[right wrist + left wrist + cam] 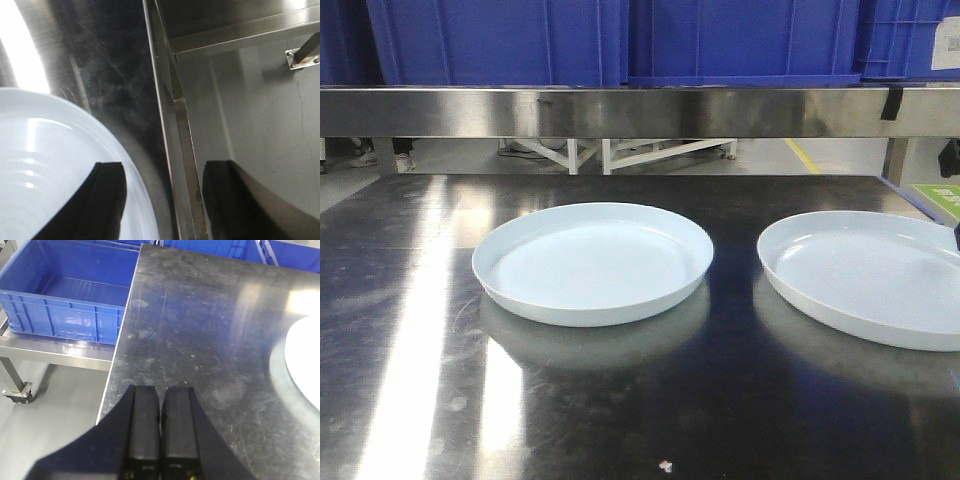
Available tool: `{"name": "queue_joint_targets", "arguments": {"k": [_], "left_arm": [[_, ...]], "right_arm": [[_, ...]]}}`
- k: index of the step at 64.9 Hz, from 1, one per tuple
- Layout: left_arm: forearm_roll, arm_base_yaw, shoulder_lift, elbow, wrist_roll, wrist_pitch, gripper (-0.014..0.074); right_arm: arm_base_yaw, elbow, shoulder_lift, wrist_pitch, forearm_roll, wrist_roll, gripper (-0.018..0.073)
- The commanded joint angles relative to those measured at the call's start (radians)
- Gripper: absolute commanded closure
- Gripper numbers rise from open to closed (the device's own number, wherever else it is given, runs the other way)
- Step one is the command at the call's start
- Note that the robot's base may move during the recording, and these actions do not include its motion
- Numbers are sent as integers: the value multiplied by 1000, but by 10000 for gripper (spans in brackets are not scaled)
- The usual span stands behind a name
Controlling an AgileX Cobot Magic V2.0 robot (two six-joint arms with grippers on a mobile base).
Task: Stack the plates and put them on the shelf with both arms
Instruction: 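Grasp the rim of the other light-blue plate with the right gripper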
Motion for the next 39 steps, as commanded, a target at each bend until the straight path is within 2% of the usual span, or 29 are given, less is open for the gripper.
{"name": "queue_joint_targets", "arguments": {"k": [1,39], "left_arm": [[0,3,-3,-28,-10,-80,507],[0,3,-3,-28,-10,-80,507]], "right_arm": [[1,-31,-31,-26,-7,-9,95],[1,-31,-18,5,-7,-9,95]]}}
